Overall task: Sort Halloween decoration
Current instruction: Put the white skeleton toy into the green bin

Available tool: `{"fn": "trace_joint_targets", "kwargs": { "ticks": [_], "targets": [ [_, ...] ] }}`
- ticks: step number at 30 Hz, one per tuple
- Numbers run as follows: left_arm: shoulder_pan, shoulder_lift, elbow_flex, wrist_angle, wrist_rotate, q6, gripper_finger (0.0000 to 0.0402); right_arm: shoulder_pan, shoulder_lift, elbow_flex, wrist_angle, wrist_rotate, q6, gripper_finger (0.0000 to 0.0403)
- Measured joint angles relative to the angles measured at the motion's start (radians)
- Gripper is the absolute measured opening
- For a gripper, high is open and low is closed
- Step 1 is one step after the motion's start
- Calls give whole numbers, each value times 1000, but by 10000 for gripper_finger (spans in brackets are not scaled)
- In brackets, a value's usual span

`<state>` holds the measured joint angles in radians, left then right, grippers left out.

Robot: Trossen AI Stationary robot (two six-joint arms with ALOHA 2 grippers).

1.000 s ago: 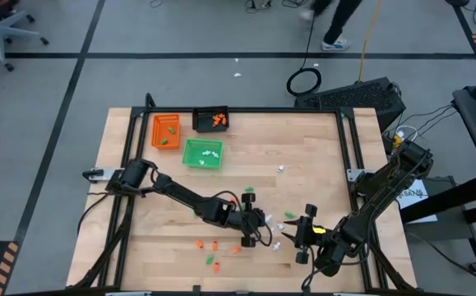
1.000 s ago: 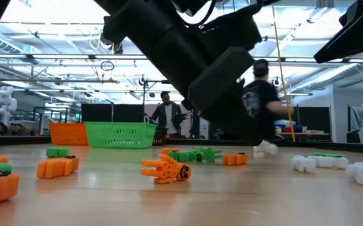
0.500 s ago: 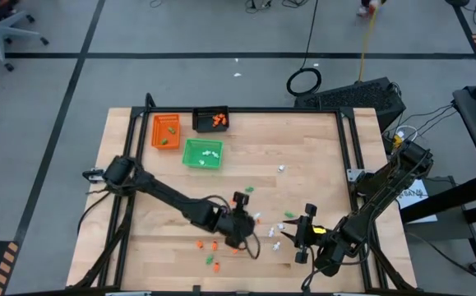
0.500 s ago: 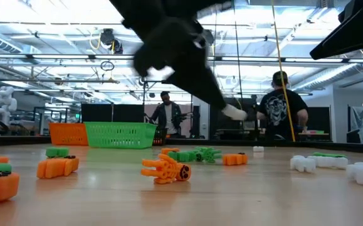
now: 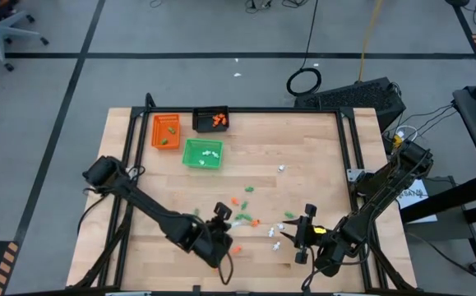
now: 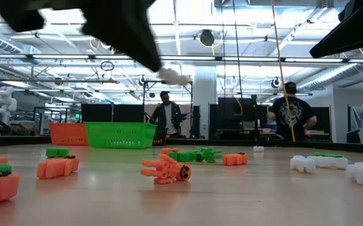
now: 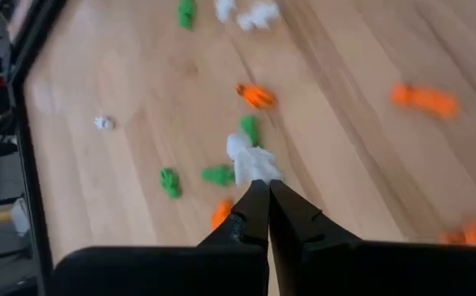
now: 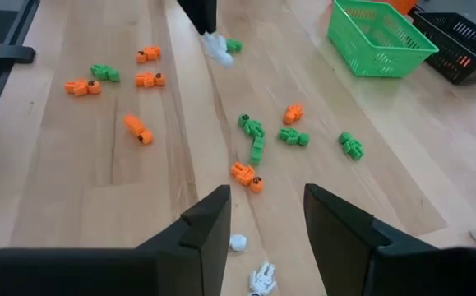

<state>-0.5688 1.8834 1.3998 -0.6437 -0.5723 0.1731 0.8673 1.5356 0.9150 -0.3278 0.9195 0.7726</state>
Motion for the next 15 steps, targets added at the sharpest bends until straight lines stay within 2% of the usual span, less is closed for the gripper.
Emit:
{"fn": "trace_joint_targets", "kwargs": {
  "ticks": [7,15],
  "targets": [
    [-24,-2,0,-116,-9,-10,1,0,0,0,4,27,-1,139],
    [54,-65,-4,-251,19,-10,1,-3,0,0,11,28,0,139]
  ]
}}
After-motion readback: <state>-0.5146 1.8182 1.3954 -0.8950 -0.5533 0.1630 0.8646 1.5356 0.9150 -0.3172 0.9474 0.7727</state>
